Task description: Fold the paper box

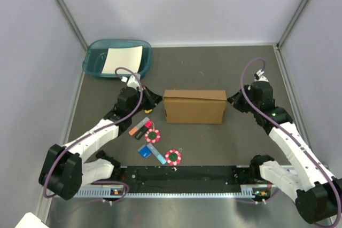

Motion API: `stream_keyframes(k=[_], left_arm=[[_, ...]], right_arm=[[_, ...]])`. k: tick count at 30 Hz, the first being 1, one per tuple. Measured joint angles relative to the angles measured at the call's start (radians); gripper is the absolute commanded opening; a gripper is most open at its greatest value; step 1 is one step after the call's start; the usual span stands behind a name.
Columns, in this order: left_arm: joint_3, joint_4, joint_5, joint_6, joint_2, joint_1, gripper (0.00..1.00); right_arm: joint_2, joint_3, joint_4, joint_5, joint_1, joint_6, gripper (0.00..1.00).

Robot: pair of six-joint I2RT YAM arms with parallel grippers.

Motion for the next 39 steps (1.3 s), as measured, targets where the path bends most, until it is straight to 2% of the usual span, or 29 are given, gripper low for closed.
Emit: stream_keyframes(k=[4, 5, 12, 15, 23, 27, 29, 32, 35, 39], left_arm=[[-0.049, 0.093, 0.011, -0.003, 0.004, 0.000, 0.06], [-0.099, 0.179, 0.018, -0.006, 0.002, -0.001, 0.07], [-0.109, 0.183, 0.021, 0.008, -0.006, -0.009, 0.16], [-0.110, 0.161, 0.016, 0.023, -0.022, -0.013, 0.22], [-0.110, 0.056, -0.090, 0.057, -0.116, -0.022, 0.39], [-0.104, -0.010, -0.169, 0.078, -0.140, -0.022, 0.41], [-0.098, -0.060, -0.217, 0.082, -0.149, -0.022, 0.41], [-0.096, -0.113, -0.281, 0.080, -0.176, -0.015, 0.40], [-0.095, -0.135, -0.325, 0.074, -0.221, 0.009, 0.39], [-0.079, -0.135, -0.312, 0.063, -0.264, 0.052, 0.40]], right_arm=[[-0.013, -0.060, 0.019, 0.005, 0.001, -0.007, 0.00], [-0.042, -0.113, 0.031, -0.001, 0.003, -0.008, 0.00], [-0.124, -0.187, 0.047, 0.002, 0.008, -0.014, 0.00], [-0.133, -0.183, 0.033, 0.011, 0.010, -0.023, 0.03], [-0.127, -0.045, -0.086, 0.127, 0.016, -0.092, 0.06], [-0.117, 0.077, -0.128, 0.182, 0.016, -0.132, 0.00], [-0.119, 0.135, -0.126, 0.189, 0.016, -0.140, 0.00], [-0.143, 0.146, -0.014, 0.119, 0.016, -0.134, 0.00], [-0.163, 0.063, 0.192, -0.032, 0.016, -0.079, 0.00], [-0.080, -0.052, 0.425, -0.226, 0.010, 0.013, 0.00]])
